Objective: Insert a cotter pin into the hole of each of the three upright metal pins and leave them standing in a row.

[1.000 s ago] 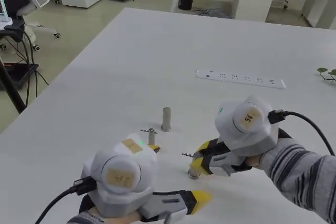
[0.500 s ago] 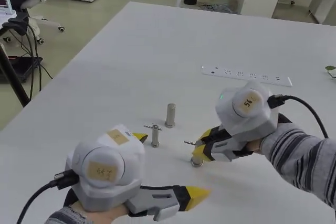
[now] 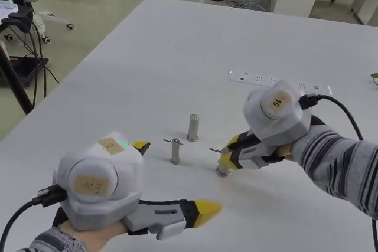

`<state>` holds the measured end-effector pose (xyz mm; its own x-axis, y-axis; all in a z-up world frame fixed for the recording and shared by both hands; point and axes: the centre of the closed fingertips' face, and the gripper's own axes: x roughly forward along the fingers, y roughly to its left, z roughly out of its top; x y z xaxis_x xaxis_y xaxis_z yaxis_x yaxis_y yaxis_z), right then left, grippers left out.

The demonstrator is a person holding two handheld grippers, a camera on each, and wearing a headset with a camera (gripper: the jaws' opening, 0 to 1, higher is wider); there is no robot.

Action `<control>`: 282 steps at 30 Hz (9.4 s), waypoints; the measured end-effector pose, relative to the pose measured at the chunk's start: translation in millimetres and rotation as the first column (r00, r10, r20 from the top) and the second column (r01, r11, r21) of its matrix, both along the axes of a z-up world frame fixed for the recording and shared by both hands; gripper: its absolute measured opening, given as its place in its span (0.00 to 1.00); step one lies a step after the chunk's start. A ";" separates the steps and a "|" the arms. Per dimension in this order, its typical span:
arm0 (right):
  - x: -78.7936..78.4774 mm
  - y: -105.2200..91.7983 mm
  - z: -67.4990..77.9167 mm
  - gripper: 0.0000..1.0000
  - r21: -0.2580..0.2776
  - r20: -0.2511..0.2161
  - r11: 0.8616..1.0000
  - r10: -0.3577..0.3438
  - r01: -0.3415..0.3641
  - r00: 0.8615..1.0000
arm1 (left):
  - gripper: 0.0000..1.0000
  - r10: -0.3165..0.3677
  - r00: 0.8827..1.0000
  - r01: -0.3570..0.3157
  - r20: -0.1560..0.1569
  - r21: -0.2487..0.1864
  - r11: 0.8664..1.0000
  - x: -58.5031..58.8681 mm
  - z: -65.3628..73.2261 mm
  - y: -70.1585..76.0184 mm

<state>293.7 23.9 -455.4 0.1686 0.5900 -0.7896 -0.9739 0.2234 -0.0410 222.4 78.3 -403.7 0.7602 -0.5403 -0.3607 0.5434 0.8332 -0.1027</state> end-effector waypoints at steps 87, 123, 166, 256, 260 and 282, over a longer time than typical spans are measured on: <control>61.1 68.3 7.5 0.08 0.293 -0.006 0.902 -0.329 0.316 0.944 | 0.99 0.026 0.999 -0.026 -0.026 -0.009 1.000 5.7 -8.9 4.4; 31.9 -57.7 18.4 0.08 0.236 0.045 0.826 -0.535 0.511 0.844 | 0.99 0.008 1.000 -0.008 -0.010 0.000 1.000 5.8 -3.3 3.3; -51.4 -23.1 0.7 0.09 0.256 0.022 0.818 -0.538 0.516 0.843 | 0.99 0.005 1.000 -0.005 0.008 0.007 1.000 6.0 -3.1 1.7; 65.2 -112.0 -37.1 0.05 -0.145 -0.030 0.930 -0.347 0.339 0.938 | 0.97 -0.007 0.999 0.009 -0.039 0.039 0.999 2.1 -15.7 -1.7; 63.6 -112.7 -37.5 0.00 -0.188 0.027 0.947 -0.261 0.261 0.965 | 0.96 -0.013 0.999 0.015 -0.044 0.043 0.999 0.9 -17.2 -2.4; 41.3 -111.3 -8.5 0.00 -0.136 0.059 0.964 -0.223 0.229 0.973 | 0.88 -0.048 0.997 0.049 -0.058 0.007 0.999 -5.1 -15.8 -11.8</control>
<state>335.0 -87.3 -464.0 0.3202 0.4160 -0.8511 -0.8953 0.4265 -0.1284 217.3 66.5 -419.5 0.7109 -0.5728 -0.4080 0.5765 0.8069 -0.1284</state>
